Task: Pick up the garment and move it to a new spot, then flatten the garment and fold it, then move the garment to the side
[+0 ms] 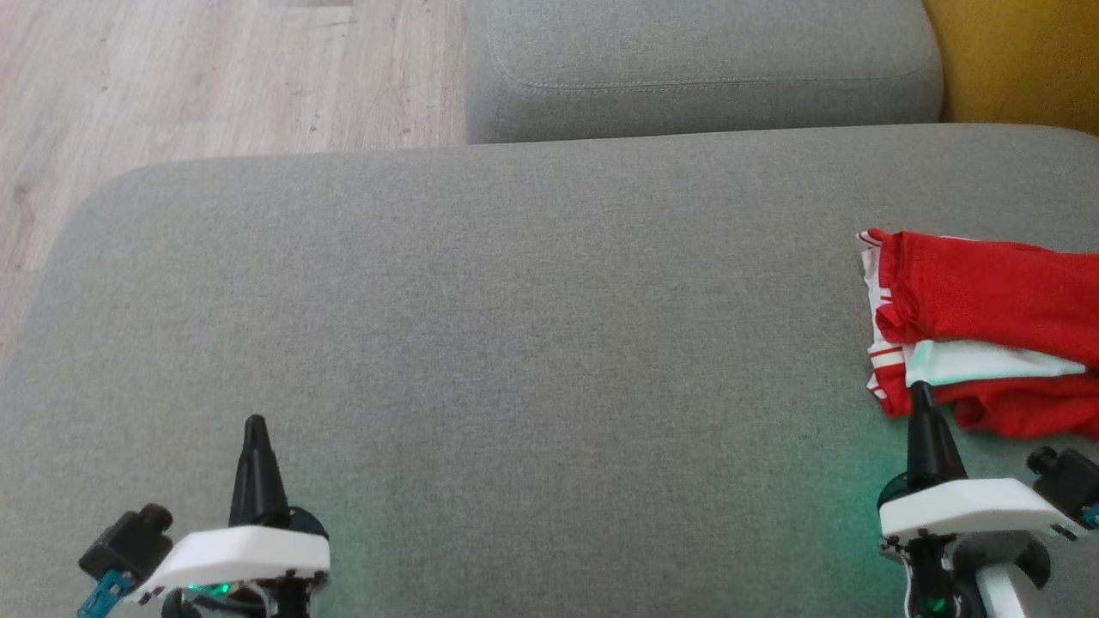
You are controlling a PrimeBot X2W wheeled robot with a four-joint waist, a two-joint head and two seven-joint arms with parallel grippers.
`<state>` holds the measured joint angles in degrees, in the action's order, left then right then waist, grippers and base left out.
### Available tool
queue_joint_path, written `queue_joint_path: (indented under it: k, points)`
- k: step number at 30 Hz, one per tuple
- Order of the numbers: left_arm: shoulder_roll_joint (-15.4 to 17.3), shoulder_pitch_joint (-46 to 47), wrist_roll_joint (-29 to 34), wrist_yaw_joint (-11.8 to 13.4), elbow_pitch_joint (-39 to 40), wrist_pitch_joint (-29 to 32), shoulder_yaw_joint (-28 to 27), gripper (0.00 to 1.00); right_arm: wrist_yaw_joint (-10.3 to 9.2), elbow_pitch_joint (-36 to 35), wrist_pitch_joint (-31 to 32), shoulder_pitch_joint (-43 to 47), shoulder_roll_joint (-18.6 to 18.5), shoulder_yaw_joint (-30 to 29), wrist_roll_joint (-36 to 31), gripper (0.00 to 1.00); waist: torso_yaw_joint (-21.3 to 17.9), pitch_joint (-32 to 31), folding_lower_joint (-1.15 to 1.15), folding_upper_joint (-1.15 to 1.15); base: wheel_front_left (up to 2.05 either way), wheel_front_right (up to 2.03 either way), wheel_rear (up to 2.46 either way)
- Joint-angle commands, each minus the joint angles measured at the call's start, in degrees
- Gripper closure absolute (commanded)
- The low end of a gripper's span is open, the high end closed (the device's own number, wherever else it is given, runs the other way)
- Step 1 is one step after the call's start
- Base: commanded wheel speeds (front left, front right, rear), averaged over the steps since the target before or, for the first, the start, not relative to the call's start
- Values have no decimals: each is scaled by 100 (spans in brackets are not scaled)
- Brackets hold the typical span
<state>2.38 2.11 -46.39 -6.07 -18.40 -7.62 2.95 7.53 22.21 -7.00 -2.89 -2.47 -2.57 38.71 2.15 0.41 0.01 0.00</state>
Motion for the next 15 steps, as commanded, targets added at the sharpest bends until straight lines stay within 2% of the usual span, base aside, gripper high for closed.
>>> queue_joint_path:
  k: [1, 15]
  points:
    - [20, 308, -142, -38, 200, 48, -146, 100, -2, -238, 54, -262, -19, 5, 184, 100, -4, 0, 0, 0, 0, 0, 0]
    - [25, 325, -912, -56, 241, 285, -285, 100, -2, -339, 279, -274, -23, -65, 1081, 100, -40, -4, 0, 0, 0, 0, 0]
